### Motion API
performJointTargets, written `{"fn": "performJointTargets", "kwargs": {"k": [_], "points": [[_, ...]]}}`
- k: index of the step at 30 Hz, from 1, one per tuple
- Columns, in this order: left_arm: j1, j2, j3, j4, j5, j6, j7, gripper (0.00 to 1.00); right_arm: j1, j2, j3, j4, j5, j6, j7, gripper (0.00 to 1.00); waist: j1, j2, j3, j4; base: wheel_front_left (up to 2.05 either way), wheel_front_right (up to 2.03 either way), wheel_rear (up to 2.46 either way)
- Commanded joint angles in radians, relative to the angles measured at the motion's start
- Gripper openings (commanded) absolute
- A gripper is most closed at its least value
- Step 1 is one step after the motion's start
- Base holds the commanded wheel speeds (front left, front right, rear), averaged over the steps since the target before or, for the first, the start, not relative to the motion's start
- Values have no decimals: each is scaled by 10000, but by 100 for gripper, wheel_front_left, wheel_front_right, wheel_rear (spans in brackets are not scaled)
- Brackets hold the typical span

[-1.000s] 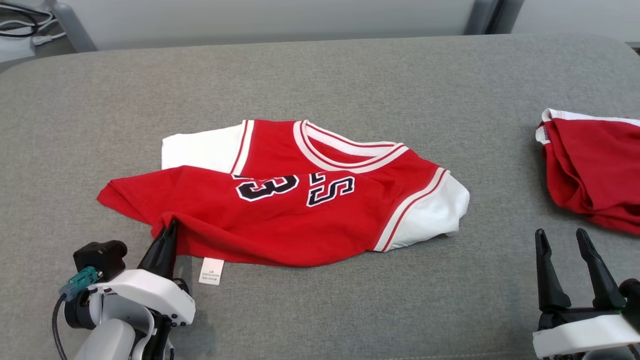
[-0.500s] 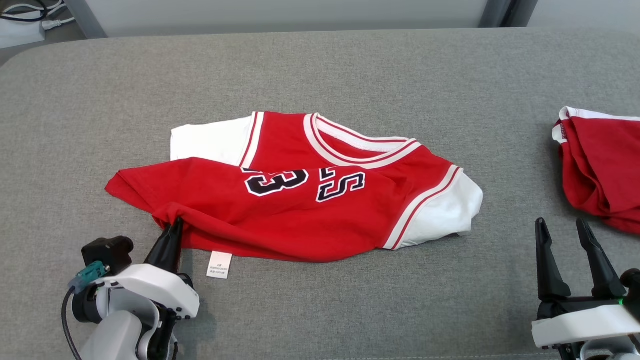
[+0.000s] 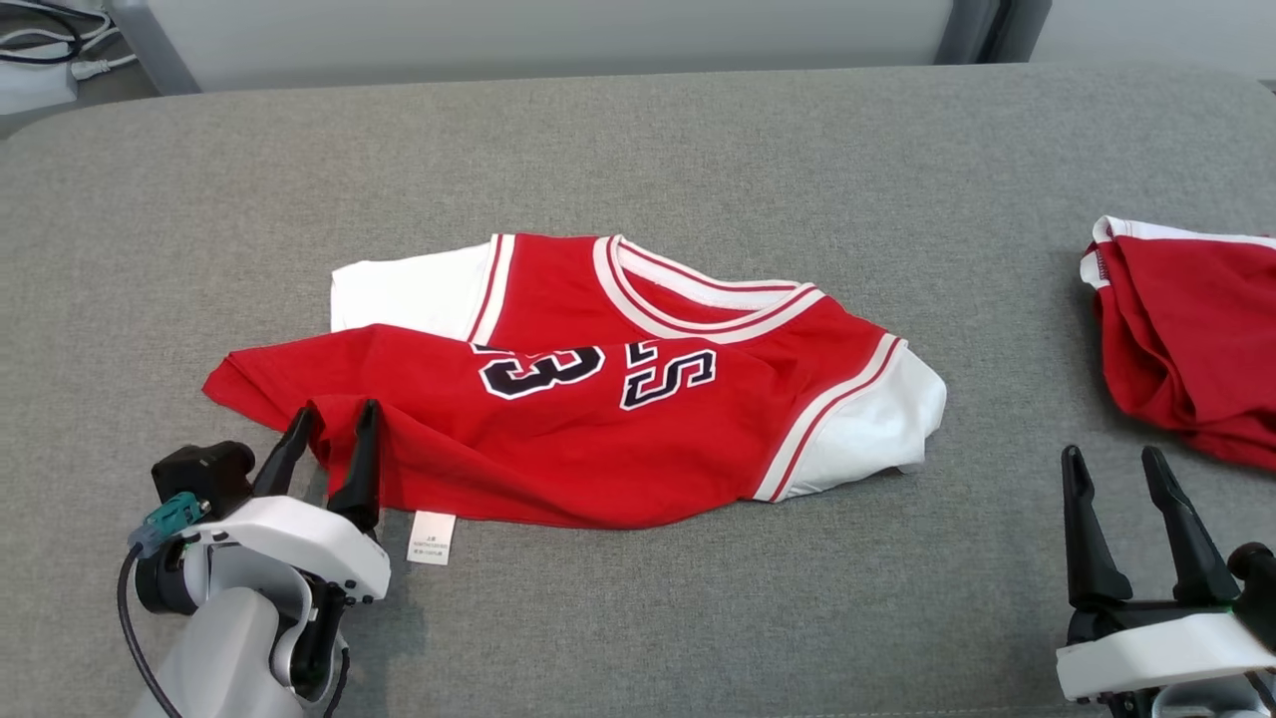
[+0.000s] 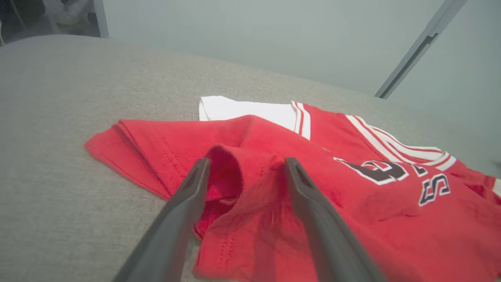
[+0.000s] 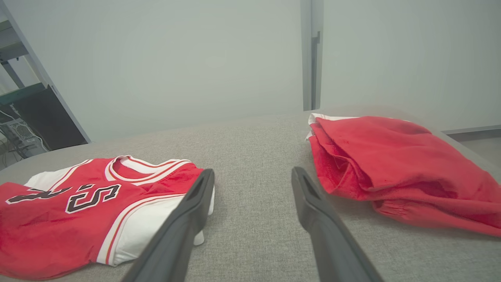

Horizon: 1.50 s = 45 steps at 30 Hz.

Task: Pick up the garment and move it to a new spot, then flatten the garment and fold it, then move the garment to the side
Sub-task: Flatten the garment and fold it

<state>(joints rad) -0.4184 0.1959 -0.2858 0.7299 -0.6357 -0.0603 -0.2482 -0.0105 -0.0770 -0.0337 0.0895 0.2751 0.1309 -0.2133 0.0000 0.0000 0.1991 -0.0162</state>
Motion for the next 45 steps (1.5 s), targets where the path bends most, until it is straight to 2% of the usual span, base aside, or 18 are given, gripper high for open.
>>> {"fn": "performJointTargets", "kwargs": {"k": [1,6,11,21,26,37,45], "points": [[-118,274,431,-403,219,75,-130,100,-33,-171,121,-148,59,-2,-154,100,0,0,-102,78,0,0,0],[962,385,796,-1768,855,583,-133,100,196,-199,3,-132,-5,-2,-159,100,0,0,-533,322,0,0,0],[2407,699,786,-3794,1483,1360,-114,100,429,-259,86,-181,-85,-2,-121,100,0,0,-1040,609,0,0,0],[4511,1121,322,-7455,2324,2661,981,100,1143,-170,78,-486,-456,-2,-71,100,0,0,-1601,752,0,0,0],[4964,1328,300,-8240,2349,2866,1458,100,1505,-72,-14,-767,-697,-2,37,100,0,0,-1739,734,0,0,0],[5078,1430,371,-8476,2205,3001,1754,100,1621,83,-37,-849,-665,-2,127,100,0,0,-1842,646,0,0,0],[4824,1430,226,-8397,2148,2873,1828,100,1401,60,26,-729,-666,-2,187,100,0,0,-1604,633,0,0,0]]}}
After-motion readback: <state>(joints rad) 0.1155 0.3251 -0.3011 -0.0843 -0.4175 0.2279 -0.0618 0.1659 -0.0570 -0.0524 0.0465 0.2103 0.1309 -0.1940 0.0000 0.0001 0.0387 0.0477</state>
